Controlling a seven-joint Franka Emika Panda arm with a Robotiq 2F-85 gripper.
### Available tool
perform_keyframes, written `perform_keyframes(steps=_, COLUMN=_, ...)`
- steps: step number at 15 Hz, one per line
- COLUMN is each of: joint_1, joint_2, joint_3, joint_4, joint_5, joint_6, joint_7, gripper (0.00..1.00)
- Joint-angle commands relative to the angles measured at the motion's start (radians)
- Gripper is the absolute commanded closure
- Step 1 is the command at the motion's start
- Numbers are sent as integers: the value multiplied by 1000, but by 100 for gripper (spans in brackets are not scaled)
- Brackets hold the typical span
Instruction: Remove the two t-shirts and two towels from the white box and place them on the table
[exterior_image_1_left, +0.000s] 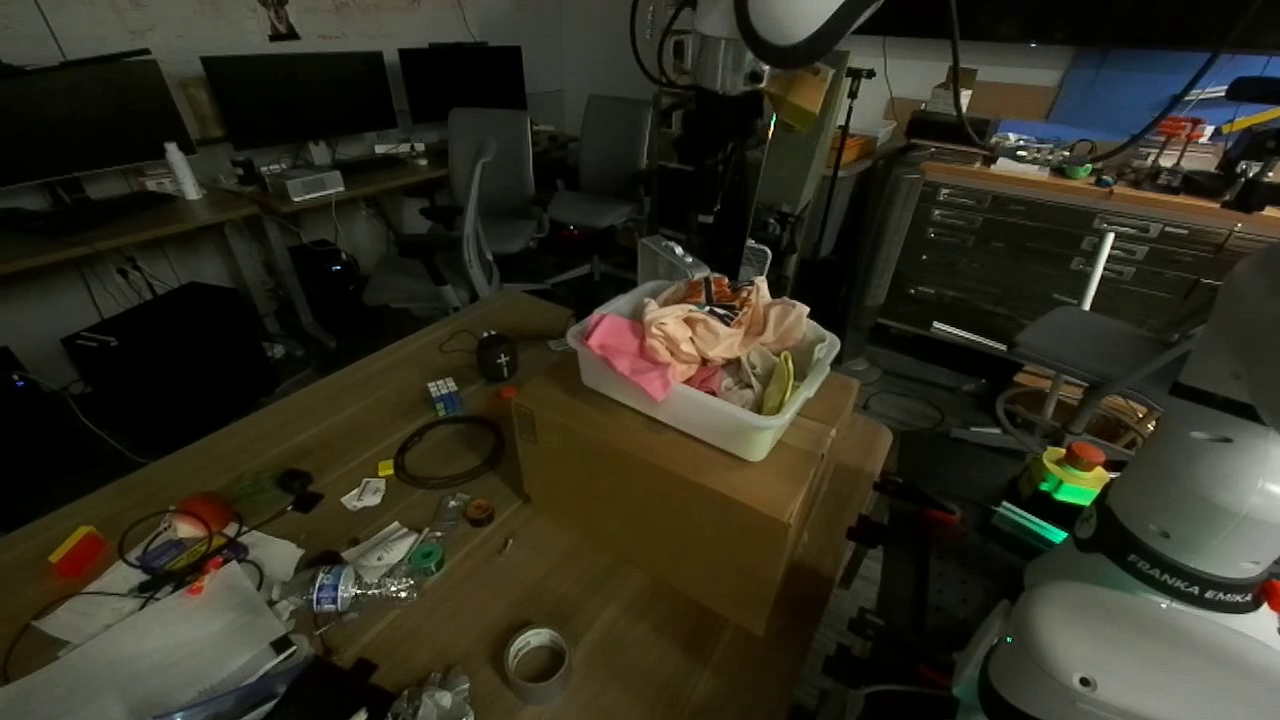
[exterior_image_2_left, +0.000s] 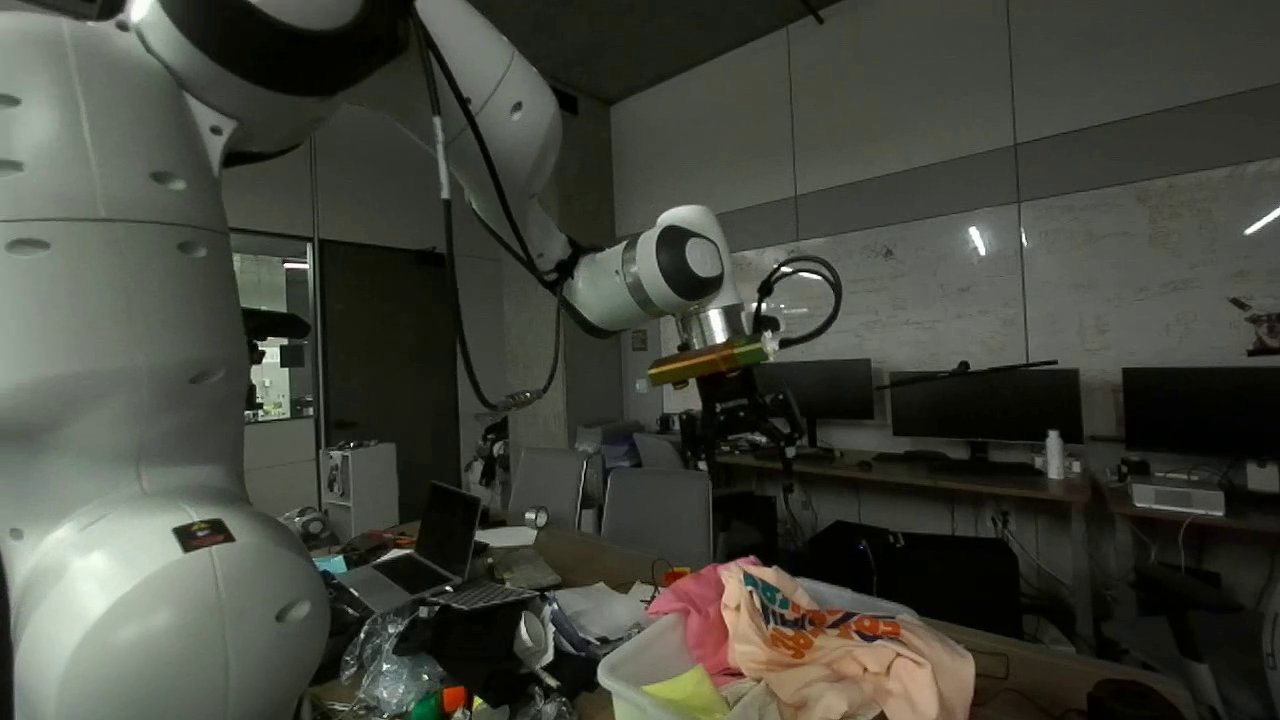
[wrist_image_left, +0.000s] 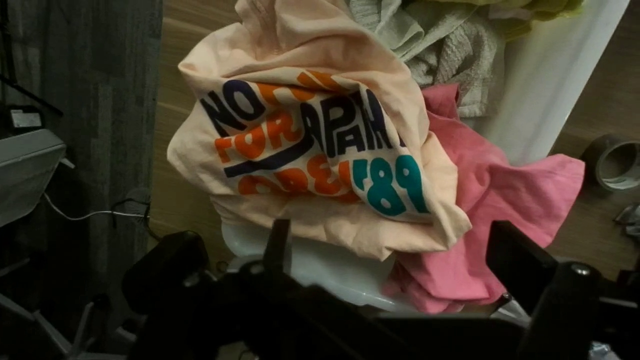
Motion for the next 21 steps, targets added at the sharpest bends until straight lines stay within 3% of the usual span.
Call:
perform_keyframes(steps=1, joint_1=6, joint_2=119, joint_3=-5, joint_4=70, joint_5=31, joint_6=13, joint_7=-24, gripper=0)
perform_keyframes(steps=9, joint_1=-15, joint_2=343, joint_3=3, joint_4=167, joint_5=104, joint_6=-37, joint_7=-87, gripper=0)
perform_keyframes(steps=21, joint_1=-108, joint_2=582, joint_3=21, joint_4=302, joint_5=280, joint_6=-132, joint_7=-186, gripper=0)
